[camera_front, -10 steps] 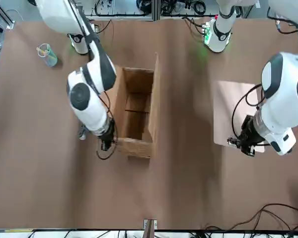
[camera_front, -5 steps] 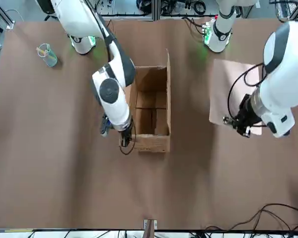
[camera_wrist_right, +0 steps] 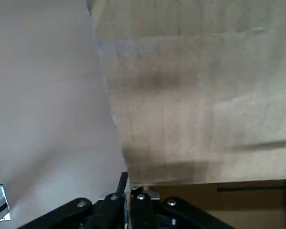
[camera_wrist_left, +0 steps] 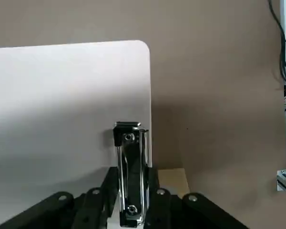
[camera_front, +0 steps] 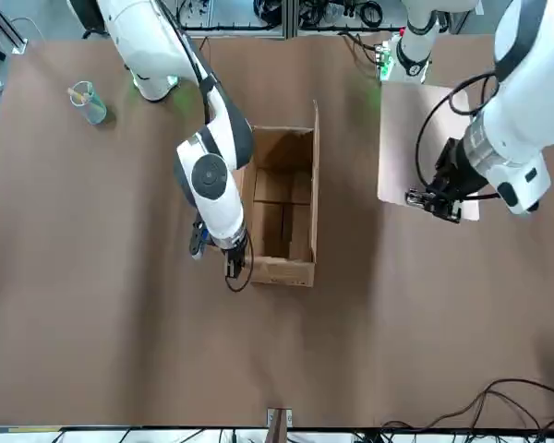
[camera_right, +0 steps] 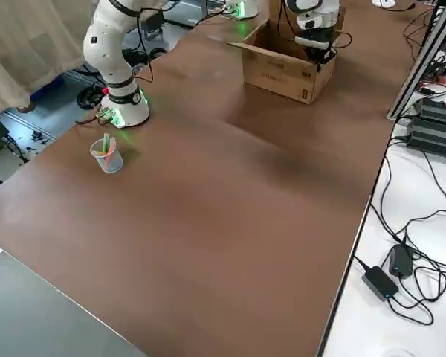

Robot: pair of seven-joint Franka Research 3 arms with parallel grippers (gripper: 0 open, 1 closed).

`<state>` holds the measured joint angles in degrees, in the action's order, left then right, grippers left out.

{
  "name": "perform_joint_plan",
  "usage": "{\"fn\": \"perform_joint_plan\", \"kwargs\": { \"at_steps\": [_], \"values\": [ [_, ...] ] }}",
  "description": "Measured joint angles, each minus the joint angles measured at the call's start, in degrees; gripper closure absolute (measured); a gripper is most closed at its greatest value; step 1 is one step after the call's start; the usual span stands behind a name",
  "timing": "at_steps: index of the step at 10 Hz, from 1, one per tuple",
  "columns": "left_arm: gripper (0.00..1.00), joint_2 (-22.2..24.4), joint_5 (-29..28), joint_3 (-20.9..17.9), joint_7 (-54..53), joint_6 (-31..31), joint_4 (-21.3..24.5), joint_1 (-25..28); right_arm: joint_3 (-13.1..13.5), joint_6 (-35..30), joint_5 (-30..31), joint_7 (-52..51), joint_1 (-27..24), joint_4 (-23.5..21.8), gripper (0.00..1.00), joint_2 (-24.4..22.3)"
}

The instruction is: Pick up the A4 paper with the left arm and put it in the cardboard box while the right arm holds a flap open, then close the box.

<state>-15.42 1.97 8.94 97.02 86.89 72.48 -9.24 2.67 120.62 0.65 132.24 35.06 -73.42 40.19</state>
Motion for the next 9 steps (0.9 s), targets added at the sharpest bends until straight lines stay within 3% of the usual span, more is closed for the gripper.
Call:
{"fn": "perform_joint_plan", "kwargs": {
  "at_steps": [3, 7, 9],
  "values": [
    [0.70, 0.0, 0.4, 0.0, 5.9, 0.0, -0.3, -2.0, 0.1, 1.4, 1.0, 0.0, -0.1, 0.1, 0.85, 0.8],
    [0.70, 0.0, 2.6, 0.1, 10.9, 0.1, -1.8, -5.6, 0.1, 1.7, 2.7, -0.3, 0.0, 0.9, 0.27, 0.8],
    [0.70, 0.0, 3.3, 0.1, 14.5, 0.2, -2.4, -8.0, -0.1, -1.6, 2.7, -0.4, 0.1, 3.7, 0.01, 0.7]
  ]
}}
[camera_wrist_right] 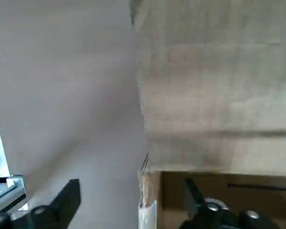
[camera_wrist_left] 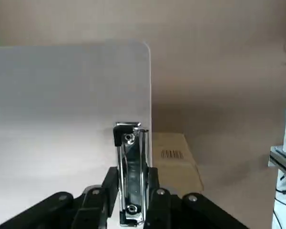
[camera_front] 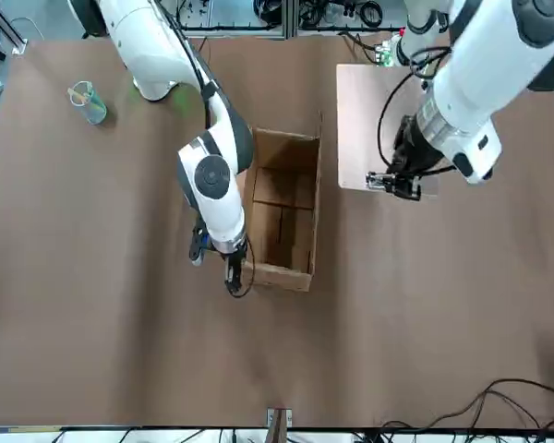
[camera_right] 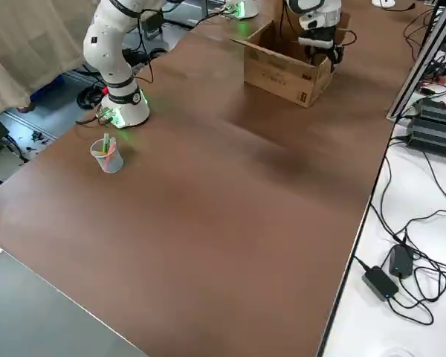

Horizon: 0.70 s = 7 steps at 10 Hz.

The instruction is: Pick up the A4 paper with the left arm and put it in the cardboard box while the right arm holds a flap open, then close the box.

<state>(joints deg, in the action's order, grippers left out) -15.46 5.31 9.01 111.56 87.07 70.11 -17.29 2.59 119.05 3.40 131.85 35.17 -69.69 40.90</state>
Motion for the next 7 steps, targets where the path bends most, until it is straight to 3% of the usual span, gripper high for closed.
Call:
{"fn": "perform_joint_plan", "kwargs": {
  "at_steps": [3, 7],
  "values": [
    [0.70, -0.2, 0.6, 0.0, 5.1, 2.6, -0.1, -4.2, -0.6, -9.1, 0.0, -0.1, 0.4, 4.5, 0.00, -1.3],
    [0.70, -0.5, 3.5, 0.0, 7.4, 7.6, -0.8, -9.6, -1.1, -25.3, 0.0, -8.8, -0.2, 6.0, 0.00, -12.3]
  ]
}}
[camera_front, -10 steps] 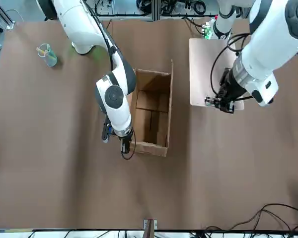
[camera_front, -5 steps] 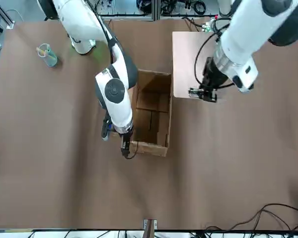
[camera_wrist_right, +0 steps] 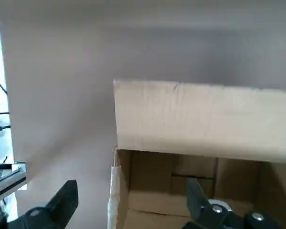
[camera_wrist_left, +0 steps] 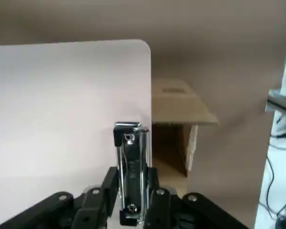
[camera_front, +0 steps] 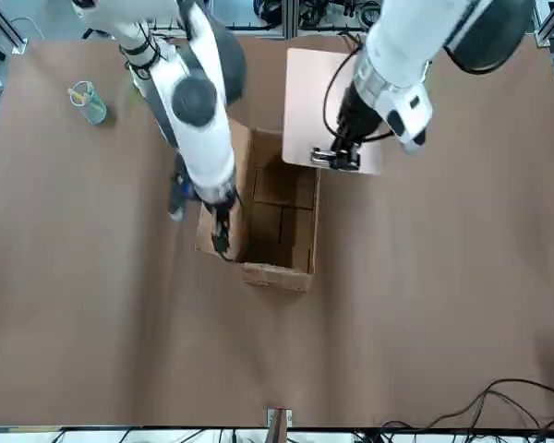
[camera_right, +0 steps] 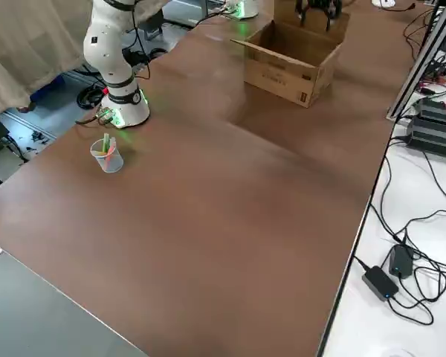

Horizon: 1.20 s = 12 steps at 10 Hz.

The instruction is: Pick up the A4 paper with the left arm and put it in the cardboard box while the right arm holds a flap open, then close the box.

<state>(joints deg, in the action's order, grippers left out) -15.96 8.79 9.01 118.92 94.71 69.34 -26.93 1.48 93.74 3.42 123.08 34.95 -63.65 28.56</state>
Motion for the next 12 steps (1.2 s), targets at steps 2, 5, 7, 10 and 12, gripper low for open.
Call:
{"fn": "perform_joint_plan", "kwargs": {
  "at_steps": [2, 5, 7, 10, 12],
  "values": [
    [0.70, -0.7, 0.1, 0.0, 0.3, 2.9, 0.0, -2.1, 0.6, -3.7, 0.1, -15.1, -5.5, -0.4, 0.00, -2.5],
    [0.70, -2.3, 0.3, 0.1, 0.3, 8.6, -0.1, -4.9, 1.1, -3.7, 0.1, -40.6, -19.7, -1.2, 0.00, -2.1],
    [0.70, -3.3, 0.3, 0.1, 0.3, 11.9, -0.2, -6.2, 1.1, -4.5, 0.0, -60.0, -27.2, -1.3, 0.00, -2.4],
    [0.70, -3.9, 0.3, 0.0, 0.3, 15.2, -0.3, -6.8, 0.9, -14.3, -1.1, -91.6, -35.8, -1.3, 0.00, -2.8],
    [0.70, -4.9, 0.3, -0.1, 0.3, 17.5, -0.3, -6.8, 0.9, -22.0, -5.6, -104.6, -38.7, -1.4, 0.00, -3.0]
  ]
}}
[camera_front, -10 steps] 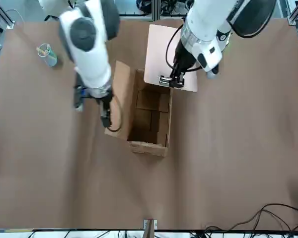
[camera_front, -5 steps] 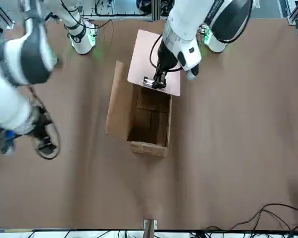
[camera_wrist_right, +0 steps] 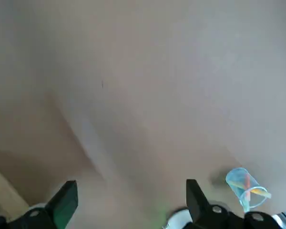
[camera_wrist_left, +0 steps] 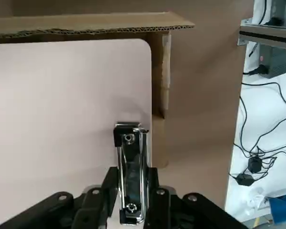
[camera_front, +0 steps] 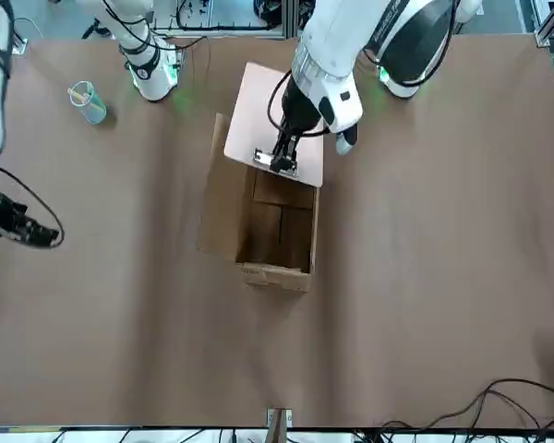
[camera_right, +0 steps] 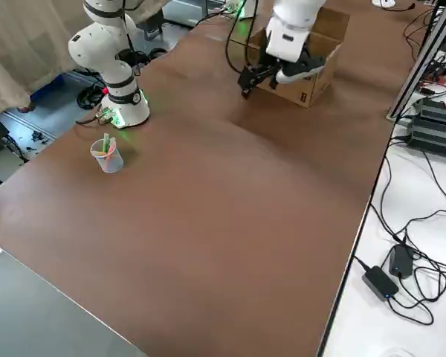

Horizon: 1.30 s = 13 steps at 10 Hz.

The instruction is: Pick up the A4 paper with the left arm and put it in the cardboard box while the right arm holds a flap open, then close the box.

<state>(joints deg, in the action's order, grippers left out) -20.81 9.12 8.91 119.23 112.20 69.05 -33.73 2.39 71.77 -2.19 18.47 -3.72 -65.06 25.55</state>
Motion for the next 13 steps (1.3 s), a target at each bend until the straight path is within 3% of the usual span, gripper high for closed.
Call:
{"fn": "perform_joint_plan", "kwargs": {
  "at_steps": [2, 6, 8, 11, 13],
  "values": [
    [0.70, -1.0, 0.0, 0.0, 0.0, 1.2, 0.0, -0.3, -0.7, -0.7, -1.3, -2.1, -0.2, -1.8, 0.00, -0.6],
    [0.70, -3.5, 0.0, -2.5, -0.3, 2.3, 0.0, -2.0, -1.9, 7.6, -1.4, -2.2, 0.4, -6.1, 0.00, -2.4],
    [0.70, -4.8, 0.0, -3.6, -1.1, 2.4, 0.0, -2.0, -1.9, 15.2, -1.4, -2.2, 0.1, -13.4, 0.00, -5.3],
    [0.70, -6.8, 0.0, -5.4, -1.4, 2.4, 0.0, -2.0, -2.0, 20.2, -1.4, -2.2, 0.3, -20.2, 0.00, -8.7],
    [0.70, -8.5, -0.5, -5.5, -1.6, 3.2, 0.0, -2.0, -2.1, 24.5, -1.4, -2.2, 0.8, -28.1, 0.00, -12.9]
  ]
}}
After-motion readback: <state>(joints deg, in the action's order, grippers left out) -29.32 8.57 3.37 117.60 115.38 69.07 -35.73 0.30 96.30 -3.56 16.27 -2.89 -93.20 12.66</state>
